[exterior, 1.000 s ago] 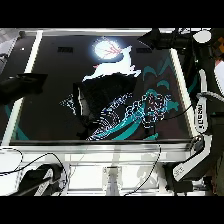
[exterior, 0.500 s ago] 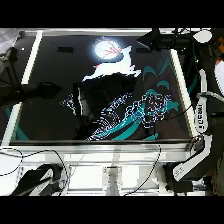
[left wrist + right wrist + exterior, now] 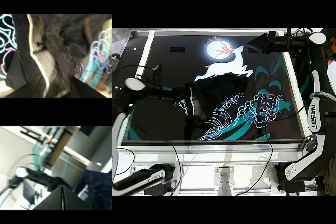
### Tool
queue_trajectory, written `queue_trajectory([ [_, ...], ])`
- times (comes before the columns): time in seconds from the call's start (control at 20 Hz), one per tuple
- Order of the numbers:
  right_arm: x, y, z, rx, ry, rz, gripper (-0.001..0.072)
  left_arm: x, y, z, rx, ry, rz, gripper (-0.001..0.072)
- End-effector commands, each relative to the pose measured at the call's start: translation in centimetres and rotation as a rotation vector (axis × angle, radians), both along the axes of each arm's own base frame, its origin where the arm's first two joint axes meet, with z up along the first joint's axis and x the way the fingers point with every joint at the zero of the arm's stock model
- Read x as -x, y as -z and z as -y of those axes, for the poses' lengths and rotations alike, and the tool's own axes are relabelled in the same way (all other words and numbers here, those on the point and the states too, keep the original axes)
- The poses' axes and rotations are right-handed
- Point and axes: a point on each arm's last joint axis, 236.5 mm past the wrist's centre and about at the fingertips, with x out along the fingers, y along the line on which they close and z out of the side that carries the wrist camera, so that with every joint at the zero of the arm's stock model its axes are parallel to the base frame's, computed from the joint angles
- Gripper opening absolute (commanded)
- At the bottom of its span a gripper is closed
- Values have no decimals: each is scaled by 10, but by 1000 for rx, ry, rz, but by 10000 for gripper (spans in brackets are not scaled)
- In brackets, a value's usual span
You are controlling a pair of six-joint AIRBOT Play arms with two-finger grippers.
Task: Fold the clothes and pants, and hang the long-sleeved shirts on hangers.
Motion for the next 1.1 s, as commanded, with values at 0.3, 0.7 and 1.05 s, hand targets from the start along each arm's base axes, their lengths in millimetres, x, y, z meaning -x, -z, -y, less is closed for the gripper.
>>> queue_trajectory([
  [0.3, 5, -12, -1, -71, -16, -49, 279, -76, 48, 46, 97, -128, 147, 404],
  [0.7, 4, -12, -1, -69, -11, -48, 264, -81, 46, 44, 102, -150, 159, 227],
  [1.05, -8, 8, 4, 16, 41, -45, 258, -77, -57, 60, 147, -29, 443, 33],
])
